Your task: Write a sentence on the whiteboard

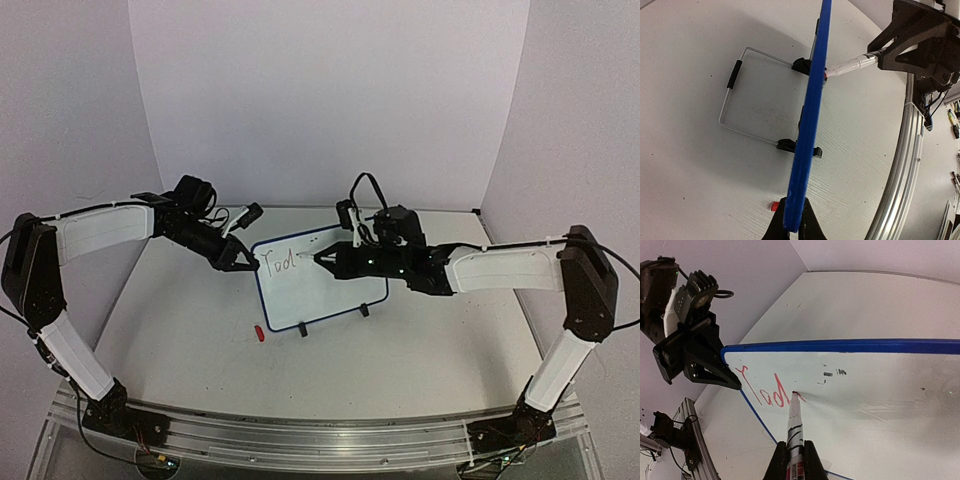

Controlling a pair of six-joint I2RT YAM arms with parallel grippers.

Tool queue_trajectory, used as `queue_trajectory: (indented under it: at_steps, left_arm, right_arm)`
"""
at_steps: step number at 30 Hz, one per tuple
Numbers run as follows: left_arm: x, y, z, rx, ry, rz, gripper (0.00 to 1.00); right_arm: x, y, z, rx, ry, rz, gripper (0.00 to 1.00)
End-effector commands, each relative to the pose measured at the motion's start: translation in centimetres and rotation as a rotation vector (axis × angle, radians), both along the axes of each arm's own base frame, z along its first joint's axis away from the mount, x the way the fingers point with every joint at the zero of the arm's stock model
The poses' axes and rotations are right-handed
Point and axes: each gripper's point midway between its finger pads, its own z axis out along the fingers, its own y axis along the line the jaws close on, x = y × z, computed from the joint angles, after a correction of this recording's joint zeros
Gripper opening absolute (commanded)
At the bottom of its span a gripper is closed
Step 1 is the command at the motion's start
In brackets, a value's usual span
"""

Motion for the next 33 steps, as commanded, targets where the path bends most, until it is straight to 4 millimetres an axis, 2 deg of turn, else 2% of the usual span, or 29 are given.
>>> queue_trajectory:
  at_steps: [1, 6, 11, 19, 28, 33]
  left_arm:
    - [1.3, 0.7, -0.4, 0.066, -0.047, 0.03, 0.0]
    - [1.3, 0.7, -0.5, 0.067, -0.044, 0.03, 0.0]
    - [1.3, 0.7, -0.6, 0.068, -0.042, 0.029, 0.0]
    - [1.4, 0.7, -0.7, 0.07, -0.042, 0.03, 0.0]
    - [1.4, 0.8, -0.7, 0.07, -0.042, 0.03, 0.0]
    - [1.3, 0.8, -0.6, 0.07, -0.044, 0.03, 0.0]
  right_arm:
    - [0.6, 0.7, 0.1, 0.017, -0.012, 0.015, 0.0]
    - [0.1, 0.2, -1.2, -0.002, 0.015, 0.014, 0.0]
    - [0.0, -0.6, -1.4, -0.016, 0.012, -0.012, 0.0]
    - [0.5, -1.1, -0.4, -0.023, -0.019, -0.047, 0.0]
    - [1.0, -1.3, 2.5, 0.009, -0.077, -0.07, 0.0]
    - [1.1, -1.1, 3.1, 0.017, -0.086, -0.065, 0.0]
